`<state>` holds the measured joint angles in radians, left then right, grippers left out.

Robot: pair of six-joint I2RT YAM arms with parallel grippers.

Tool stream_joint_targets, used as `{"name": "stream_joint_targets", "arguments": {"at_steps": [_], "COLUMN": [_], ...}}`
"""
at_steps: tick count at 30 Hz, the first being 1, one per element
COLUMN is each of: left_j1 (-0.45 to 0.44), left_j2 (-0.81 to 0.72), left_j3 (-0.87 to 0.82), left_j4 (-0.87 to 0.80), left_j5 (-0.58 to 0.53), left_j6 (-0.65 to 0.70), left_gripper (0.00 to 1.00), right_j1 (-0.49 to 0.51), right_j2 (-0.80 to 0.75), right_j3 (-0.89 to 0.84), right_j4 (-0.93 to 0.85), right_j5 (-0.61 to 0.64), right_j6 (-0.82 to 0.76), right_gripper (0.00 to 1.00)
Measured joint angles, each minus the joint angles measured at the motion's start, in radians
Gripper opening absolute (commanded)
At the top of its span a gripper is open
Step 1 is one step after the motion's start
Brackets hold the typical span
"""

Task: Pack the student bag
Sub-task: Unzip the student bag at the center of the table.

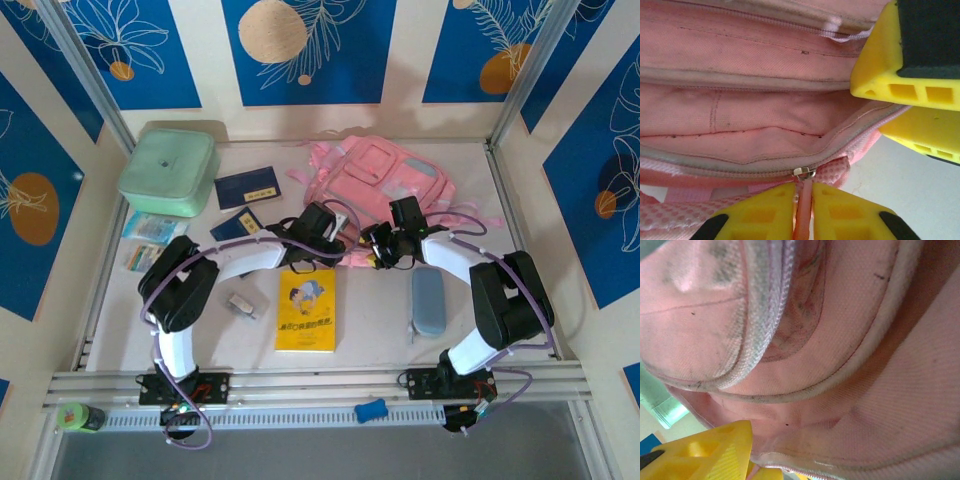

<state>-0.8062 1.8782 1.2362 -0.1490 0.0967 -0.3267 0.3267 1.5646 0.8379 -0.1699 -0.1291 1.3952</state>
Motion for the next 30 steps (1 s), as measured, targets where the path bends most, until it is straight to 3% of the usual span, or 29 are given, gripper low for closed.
{"name": "stream_joint_targets", "arguments": {"at_steps": [6, 11, 14, 18, 23, 30], "left_j1": [0.0, 0.0, 0.0, -0.002, -0.002, -0.005], "left_j2": [0.035, 0.038, 0.038, 0.038, 0.019, -0.08], "left_j3": [0.027, 0.035, 0.043, 0.053, 0.052, 0.004], "left_j4": [-0.003, -0.01, -0.022, -0.04, -0.055, -0.069], "left_j5": [-0.001, -0.004, -0.004, -0.013, -0.026, -0.084], "left_j6": [0.004, 0.015, 0.025, 0.038, 0.04, 0.037], "left_gripper": [0.2, 0.09, 0.0, 0.0, 0.0, 0.0], "right_j1": [0.008, 0.008, 0.008, 0.007, -0.004, -0.051], "right_j2": [0.003, 0.02, 0.027, 0.031, 0.03, -0.003], "right_j3": [0.003, 0.013, 0.014, 0.019, 0.031, 0.032], "right_j4": [-0.002, -0.005, -0.008, -0.029, -0.059, -0.106], "right_j5": [0.007, 0.007, 0.007, 0.011, 0.017, -0.006], "right_j6": [0.0, -0.004, -0.013, -0.033, -0.078, -0.203], "right_gripper": [0.55, 0.53, 0.44, 0.37, 0.19, 0.04]}}
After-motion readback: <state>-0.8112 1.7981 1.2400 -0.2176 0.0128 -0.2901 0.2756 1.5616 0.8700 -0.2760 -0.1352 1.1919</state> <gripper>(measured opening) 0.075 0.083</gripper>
